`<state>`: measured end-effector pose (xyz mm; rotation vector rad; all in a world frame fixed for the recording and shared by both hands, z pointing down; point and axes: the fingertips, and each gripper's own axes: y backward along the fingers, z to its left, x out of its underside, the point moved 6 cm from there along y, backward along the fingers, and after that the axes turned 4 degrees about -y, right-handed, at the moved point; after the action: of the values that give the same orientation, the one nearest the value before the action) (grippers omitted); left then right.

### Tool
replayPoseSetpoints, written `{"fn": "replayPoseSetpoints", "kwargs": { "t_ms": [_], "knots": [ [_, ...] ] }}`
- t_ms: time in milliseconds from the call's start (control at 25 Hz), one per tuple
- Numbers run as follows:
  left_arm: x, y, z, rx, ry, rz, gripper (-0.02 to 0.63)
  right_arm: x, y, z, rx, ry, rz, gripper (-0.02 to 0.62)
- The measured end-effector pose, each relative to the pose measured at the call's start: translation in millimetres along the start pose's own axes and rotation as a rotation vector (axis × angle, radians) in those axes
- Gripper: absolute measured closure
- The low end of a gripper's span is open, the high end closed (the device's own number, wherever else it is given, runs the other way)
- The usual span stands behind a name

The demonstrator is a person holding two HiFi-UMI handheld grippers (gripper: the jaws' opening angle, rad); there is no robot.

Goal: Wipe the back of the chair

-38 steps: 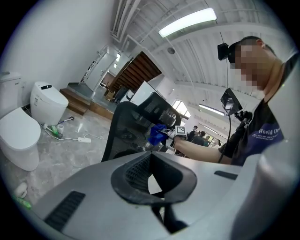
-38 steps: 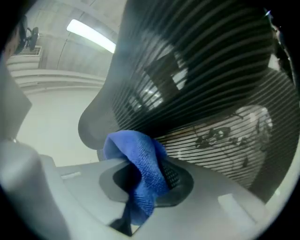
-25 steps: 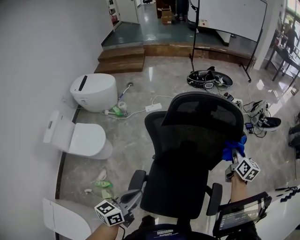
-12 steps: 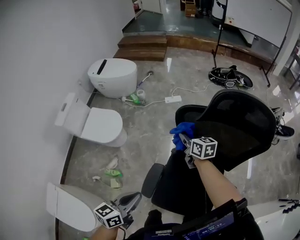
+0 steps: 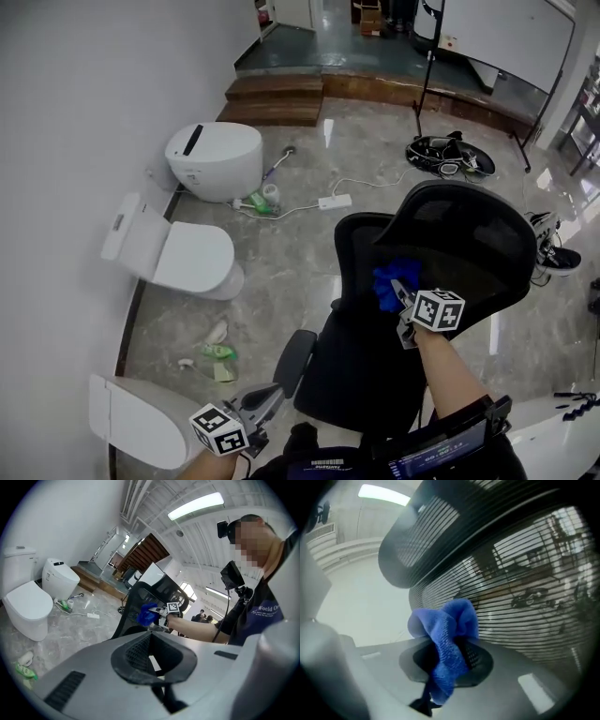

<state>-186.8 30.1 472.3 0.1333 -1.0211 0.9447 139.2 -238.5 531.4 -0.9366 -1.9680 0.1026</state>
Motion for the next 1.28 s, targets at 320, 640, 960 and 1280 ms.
{"fn": "replayPoseSetpoints", "kwargs": {
  "t_ms": [320, 640, 960, 1280],
  "knots": [
    [-0.4, -74.2, -43.9, 0.125, -0.033, 0.048, 0.604, -17.5, 169.9, -131.5, 0.276, -0.152, -0.162, 0.531],
    [0.9, -92.1, -61.6, 0.158, -0.046, 0.058, 0.604, -19.2, 265.8, -192.3, 0.449, -0.219, -0.283, 0.532],
    [19.3, -33.6, -16.6, 0.061, -0.001, 0.033, 0.604, 58.3, 43.7, -40.0, 0.063, -0.047, 0.037, 0.531],
    [38.4, 33.1, 31.3, -0.051, 0.037, 0.020, 0.604, 72.3, -99.1, 47.0, -0.082, 0.002, 0.145, 0.531]
  ]
}}
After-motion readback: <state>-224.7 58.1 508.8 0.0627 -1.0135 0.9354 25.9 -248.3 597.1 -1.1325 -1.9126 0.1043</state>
